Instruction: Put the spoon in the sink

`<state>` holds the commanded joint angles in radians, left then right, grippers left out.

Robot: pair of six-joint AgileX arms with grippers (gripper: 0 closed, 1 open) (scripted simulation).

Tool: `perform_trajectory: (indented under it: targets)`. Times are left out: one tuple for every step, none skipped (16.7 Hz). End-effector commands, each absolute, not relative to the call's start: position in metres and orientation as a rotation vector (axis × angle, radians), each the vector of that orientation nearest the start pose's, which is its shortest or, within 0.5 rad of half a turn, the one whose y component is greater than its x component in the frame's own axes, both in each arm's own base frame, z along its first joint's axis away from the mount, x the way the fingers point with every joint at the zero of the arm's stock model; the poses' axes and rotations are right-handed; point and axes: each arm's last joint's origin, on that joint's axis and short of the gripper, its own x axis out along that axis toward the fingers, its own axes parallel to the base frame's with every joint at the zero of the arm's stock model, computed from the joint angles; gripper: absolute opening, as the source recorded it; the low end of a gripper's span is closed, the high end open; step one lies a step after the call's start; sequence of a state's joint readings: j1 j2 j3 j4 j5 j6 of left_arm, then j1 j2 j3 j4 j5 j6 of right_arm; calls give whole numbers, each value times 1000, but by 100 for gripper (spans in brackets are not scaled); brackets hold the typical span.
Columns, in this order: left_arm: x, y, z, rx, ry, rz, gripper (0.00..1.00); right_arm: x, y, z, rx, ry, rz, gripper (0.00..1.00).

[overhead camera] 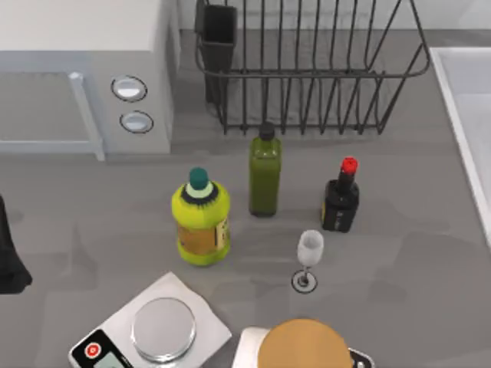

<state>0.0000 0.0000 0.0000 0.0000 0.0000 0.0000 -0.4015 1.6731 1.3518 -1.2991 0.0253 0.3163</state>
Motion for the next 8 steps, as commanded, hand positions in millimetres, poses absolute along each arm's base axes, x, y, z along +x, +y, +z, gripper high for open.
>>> perform_trajectory:
  targets:
    - [106,-1,160,0,0,0,100,296,-117,247,542,1554,-587,0]
    - [106,-1,160,0,0,0,100,317,-119,251,538,1558,-592,0]
    - [106,-1,160,0,0,0,100,338,-120,253,533,1560,-596,0]
    - [106,-1,160,0,0,0,100,359,-120,254,528,1559,-601,0]
    - [106,-1,160,0,0,0,100,379,-118,253,523,1558,-604,0]
    - [106,-1,160,0,0,0,100,398,-115,252,518,1553,-607,0]
    - [106,-1,160,0,0,0,100,416,-111,249,513,1546,-610,0]
    - [106,-1,160,0,0,0,100,432,-107,246,508,1538,-611,0]
